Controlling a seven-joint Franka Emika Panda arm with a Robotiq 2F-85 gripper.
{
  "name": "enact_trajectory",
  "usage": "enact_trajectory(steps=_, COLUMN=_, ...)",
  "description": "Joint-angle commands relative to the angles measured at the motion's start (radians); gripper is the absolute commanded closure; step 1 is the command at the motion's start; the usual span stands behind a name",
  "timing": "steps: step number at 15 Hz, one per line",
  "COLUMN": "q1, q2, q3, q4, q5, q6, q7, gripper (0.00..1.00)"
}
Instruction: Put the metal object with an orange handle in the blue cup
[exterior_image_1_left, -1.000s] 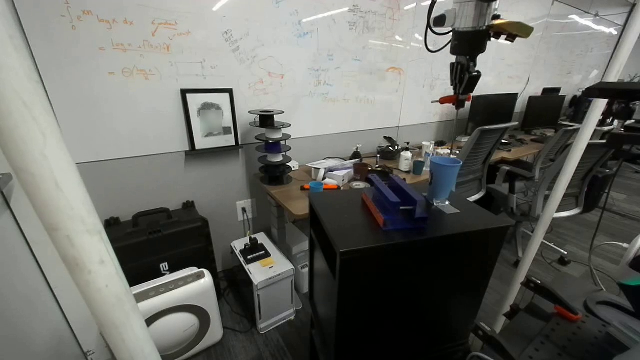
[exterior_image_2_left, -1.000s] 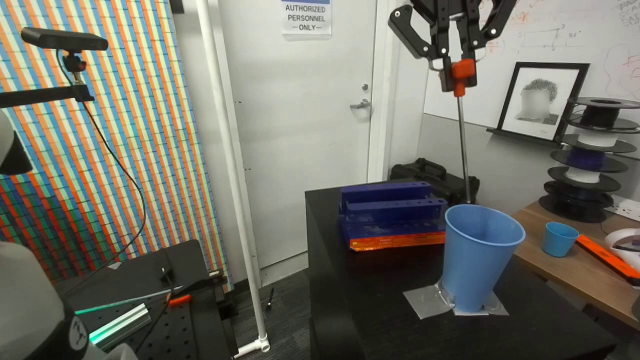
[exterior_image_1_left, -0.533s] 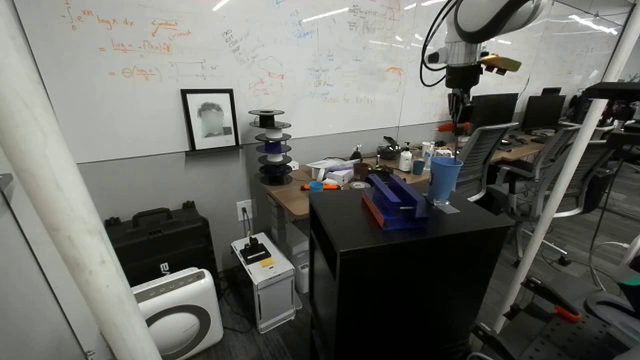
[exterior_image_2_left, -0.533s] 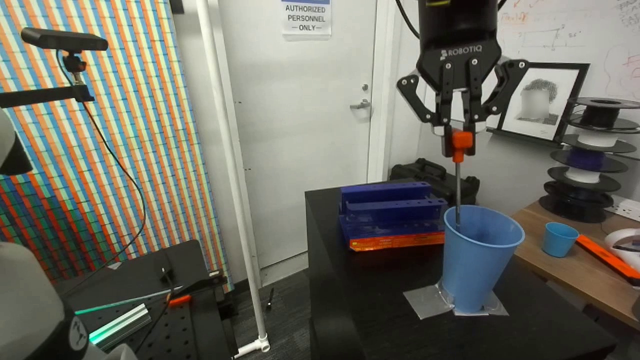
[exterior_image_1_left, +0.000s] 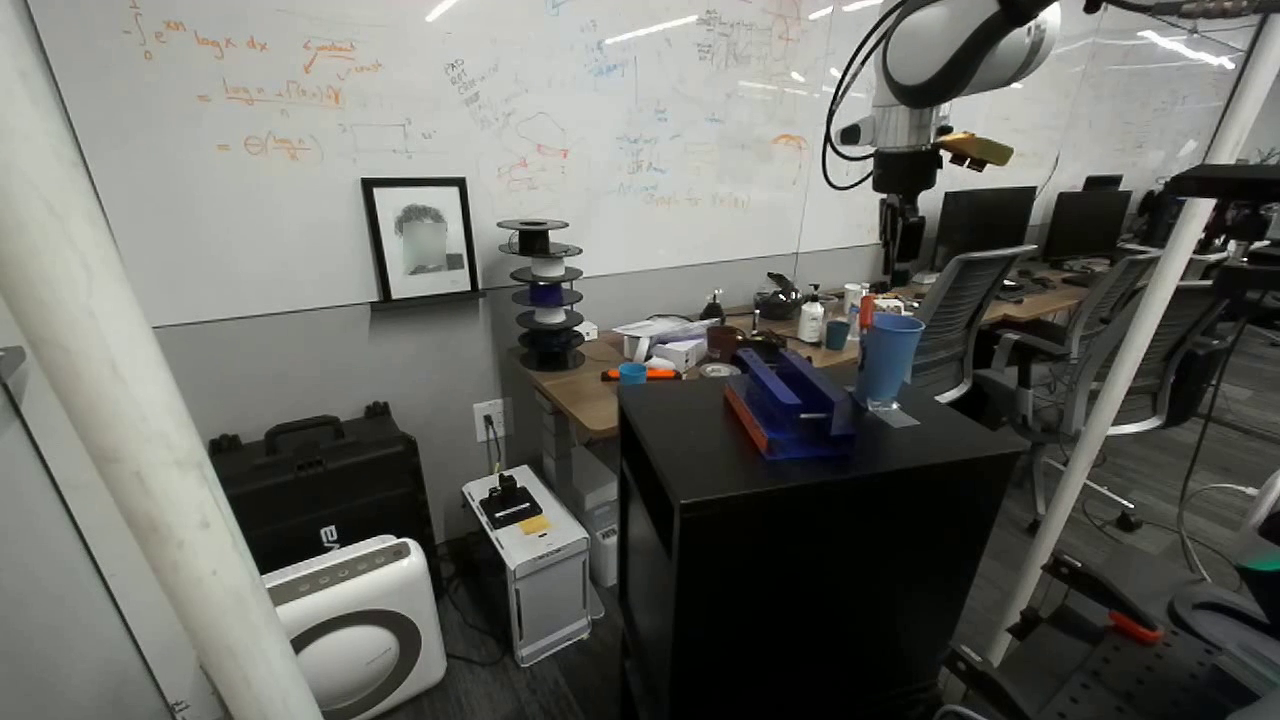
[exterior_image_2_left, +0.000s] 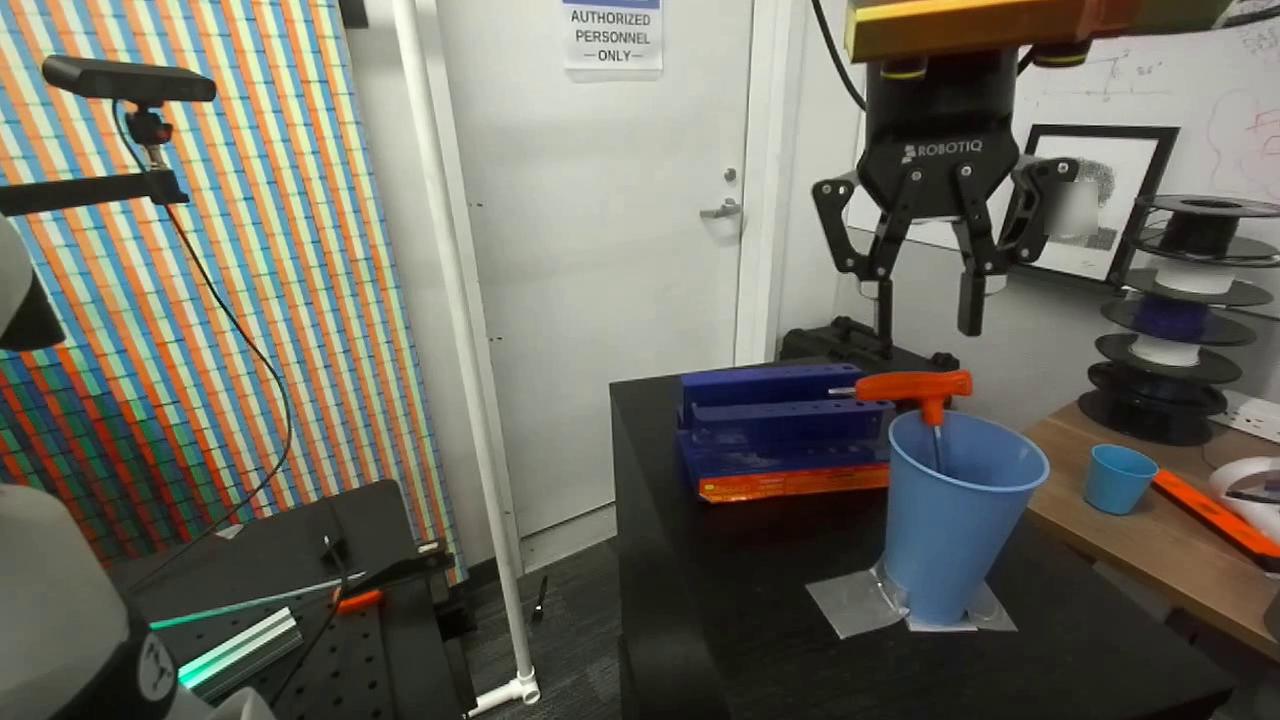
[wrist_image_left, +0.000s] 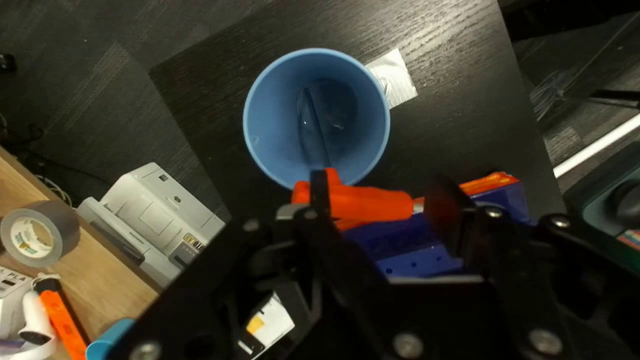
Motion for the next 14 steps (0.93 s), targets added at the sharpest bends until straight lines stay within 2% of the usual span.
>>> enact_trajectory(steps=1, q1=0.015, q2=-0.141, q3=0.024, q4=-0.009, q5=0.107, q6=-0.028, q7=0.086, gripper=0.15)
enact_trajectory(steps=3, q1=0.031, q2=-0.224, q3=0.044, q4=-0.020, q5=0.136, q6=-0.058, q7=0.199, gripper=0.01)
enact_trajectory(steps=8, q1=0.077, q2=-0.419, q3=0.088, q4=-0.070, q5=0.209, q6=-0.148, q7=0.507, gripper=0.00)
enact_trajectory(steps=11, q1=0.080, q2=-0.517, q3=0.111, q4=-0.129, q5=0.225, q6=-0.174, q7=0.691, gripper=0.00)
enact_trajectory(steps=12, q1=0.092, q2=-0.440, q3=0.093, q4=-0.072, q5=0.195, q6=-0.171, q7=0.608, gripper=0.00)
enact_trajectory(steps=14, q1=0.091, q2=-0.486, q3=0.102, q4=-0.106, q5=0.198, q6=-0.176, q7=0.667, gripper=0.00)
